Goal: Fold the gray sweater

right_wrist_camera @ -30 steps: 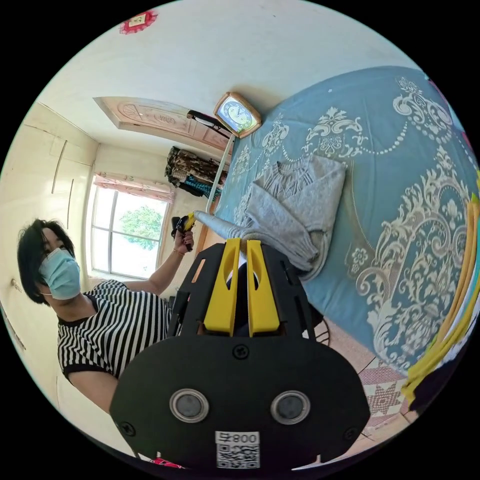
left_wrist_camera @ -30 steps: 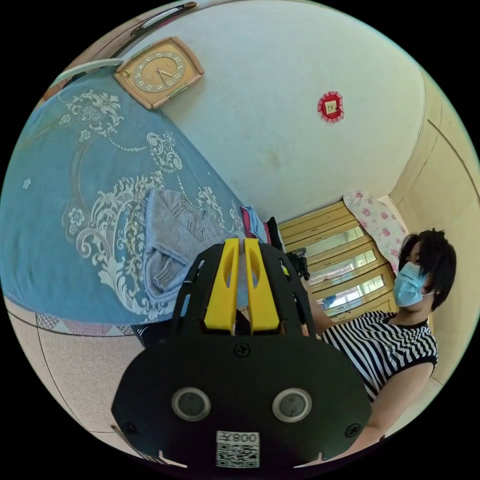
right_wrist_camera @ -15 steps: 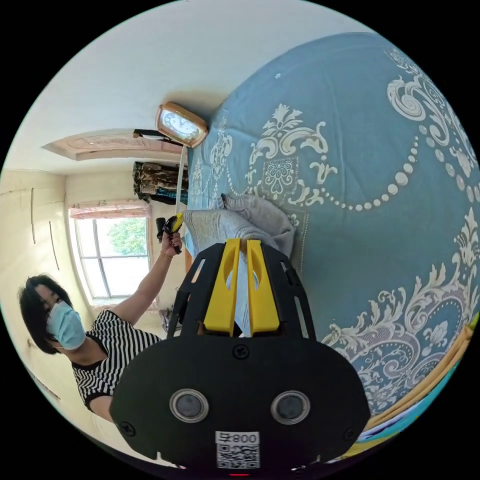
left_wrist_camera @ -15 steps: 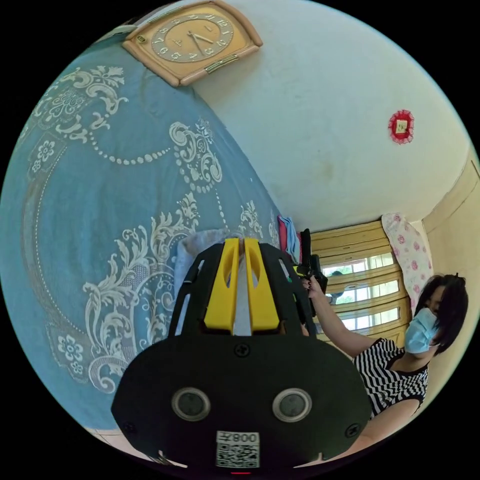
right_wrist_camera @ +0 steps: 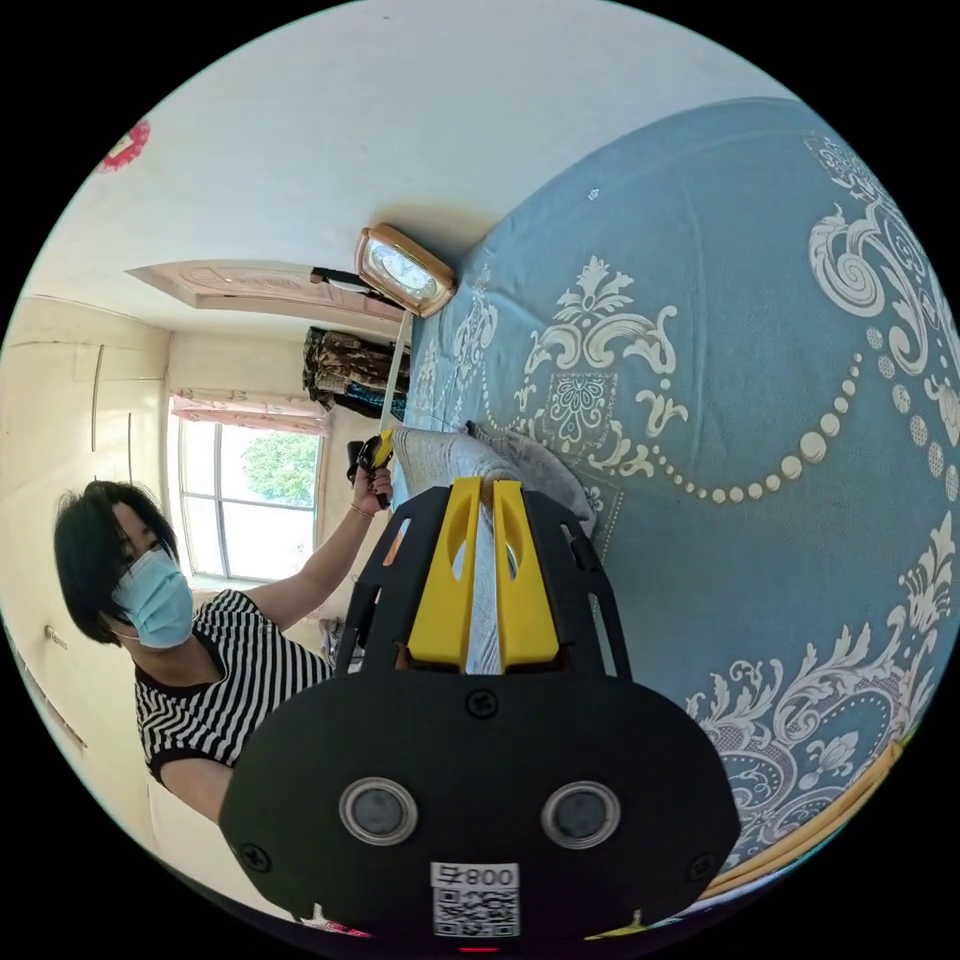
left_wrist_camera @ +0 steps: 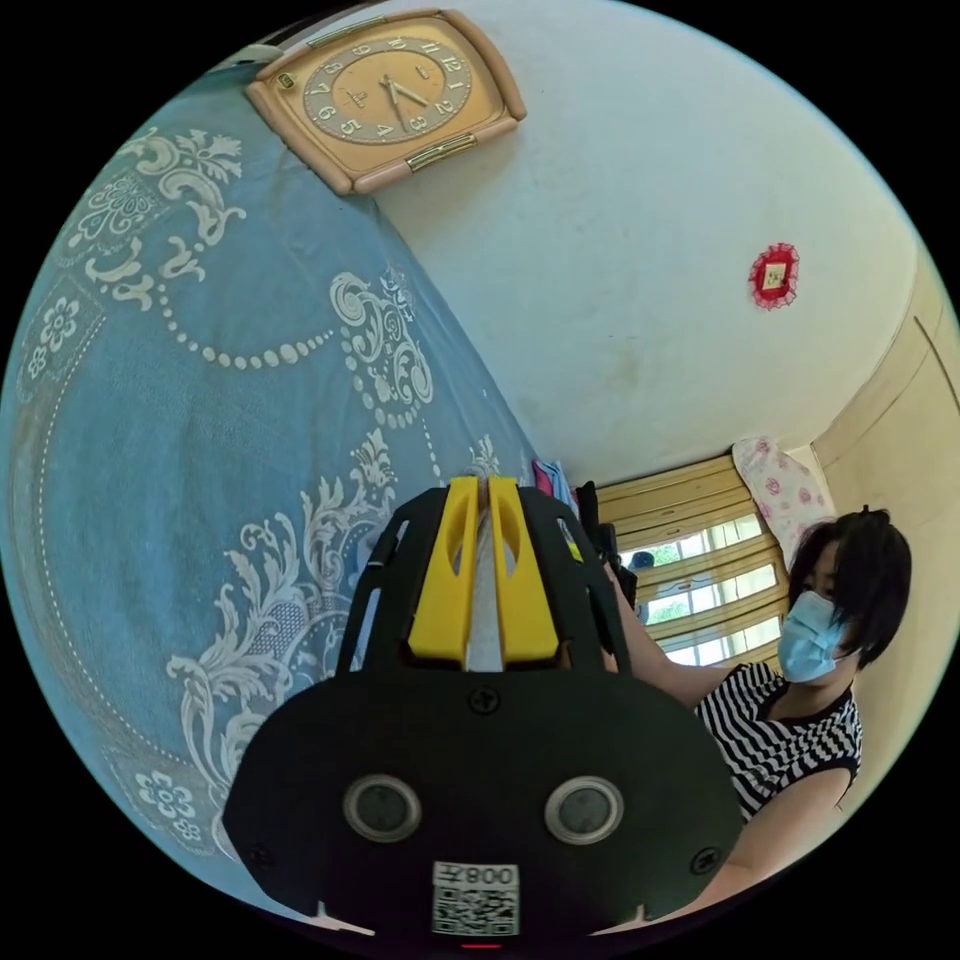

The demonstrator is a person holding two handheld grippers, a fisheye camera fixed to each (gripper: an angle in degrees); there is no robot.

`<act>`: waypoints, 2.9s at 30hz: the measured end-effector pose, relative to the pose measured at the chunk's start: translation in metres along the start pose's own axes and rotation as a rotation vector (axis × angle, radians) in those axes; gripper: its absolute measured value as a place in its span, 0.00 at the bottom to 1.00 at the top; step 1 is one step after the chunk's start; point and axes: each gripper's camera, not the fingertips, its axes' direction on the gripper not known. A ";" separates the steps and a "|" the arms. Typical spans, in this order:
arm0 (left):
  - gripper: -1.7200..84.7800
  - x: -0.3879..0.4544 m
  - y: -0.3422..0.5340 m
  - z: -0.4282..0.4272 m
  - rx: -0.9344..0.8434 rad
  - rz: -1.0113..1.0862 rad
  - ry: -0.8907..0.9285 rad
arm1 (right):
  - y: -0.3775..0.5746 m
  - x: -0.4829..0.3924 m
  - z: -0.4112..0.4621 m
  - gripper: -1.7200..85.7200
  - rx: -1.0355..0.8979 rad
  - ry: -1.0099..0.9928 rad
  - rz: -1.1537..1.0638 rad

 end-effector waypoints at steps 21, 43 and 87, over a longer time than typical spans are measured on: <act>0.04 0.032 -0.015 0.034 0.071 -0.085 -0.118 | -0.050 0.127 0.004 0.04 0.119 0.095 0.181; 0.02 0.121 -0.008 0.192 -0.183 0.329 -0.389 | -0.093 0.172 0.194 0.02 0.043 0.514 -0.115; 0.15 -0.152 0.165 0.057 0.115 -0.341 -0.271 | -0.029 0.358 0.535 0.12 -0.263 0.509 -0.424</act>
